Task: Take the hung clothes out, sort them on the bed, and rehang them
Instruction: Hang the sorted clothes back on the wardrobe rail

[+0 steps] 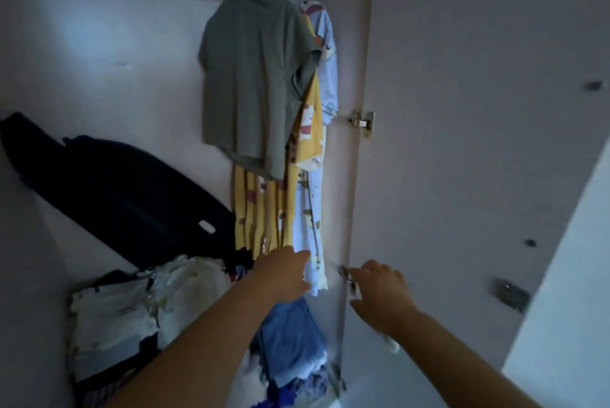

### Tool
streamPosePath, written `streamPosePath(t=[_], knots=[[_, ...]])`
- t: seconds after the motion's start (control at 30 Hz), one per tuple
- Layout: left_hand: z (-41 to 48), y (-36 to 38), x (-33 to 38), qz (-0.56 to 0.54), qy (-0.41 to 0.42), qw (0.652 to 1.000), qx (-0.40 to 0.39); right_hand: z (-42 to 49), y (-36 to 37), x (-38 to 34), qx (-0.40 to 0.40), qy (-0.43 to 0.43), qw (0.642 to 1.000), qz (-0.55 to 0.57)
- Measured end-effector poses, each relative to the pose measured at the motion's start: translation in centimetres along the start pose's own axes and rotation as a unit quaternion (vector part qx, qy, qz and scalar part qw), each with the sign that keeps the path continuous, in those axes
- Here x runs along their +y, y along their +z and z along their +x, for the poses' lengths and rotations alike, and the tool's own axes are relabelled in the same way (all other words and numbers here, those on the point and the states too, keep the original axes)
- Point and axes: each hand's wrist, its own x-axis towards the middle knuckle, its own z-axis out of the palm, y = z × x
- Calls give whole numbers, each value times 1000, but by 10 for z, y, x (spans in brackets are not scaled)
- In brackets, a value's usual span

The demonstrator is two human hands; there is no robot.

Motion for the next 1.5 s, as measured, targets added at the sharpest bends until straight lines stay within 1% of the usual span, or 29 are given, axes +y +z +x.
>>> streamPosePath(t=[0.1,0.23,0.37,0.47,0.6,0.73,0.87,1.03,1.2,1.3,1.4,1.5], knots=[[-24,21,35,24,39,999,-13,-57,13,18,-5,48,999,21],[-60,43,85,46,98,993,-53,-140,22,36,-1,124,991,39],[-111,66,136,57,181,980,-51,-232,33,45,-3,226,973,43],[-159,91,171,77,258,962,-55,-313,43,39,-7,301,952,50],[-235,132,224,86,369,922,-82,-435,57,17,-14,402,914,56],[-327,166,290,109,478,862,-129,-569,58,-7,-27,524,849,62],[-428,182,358,128,586,790,-130,-697,50,-39,-9,634,770,68],[-573,197,424,160,686,697,-130,-847,39,-99,9,743,666,68],[-733,216,469,173,771,601,-118,-985,36,-176,28,817,572,70],[-833,233,485,174,803,557,-125,-1069,39,-224,37,850,520,75],[-930,252,495,189,829,510,-131,-1147,43,-270,30,876,474,80],[-1014,268,501,198,849,471,-136,-1213,47,-306,43,897,428,99]])
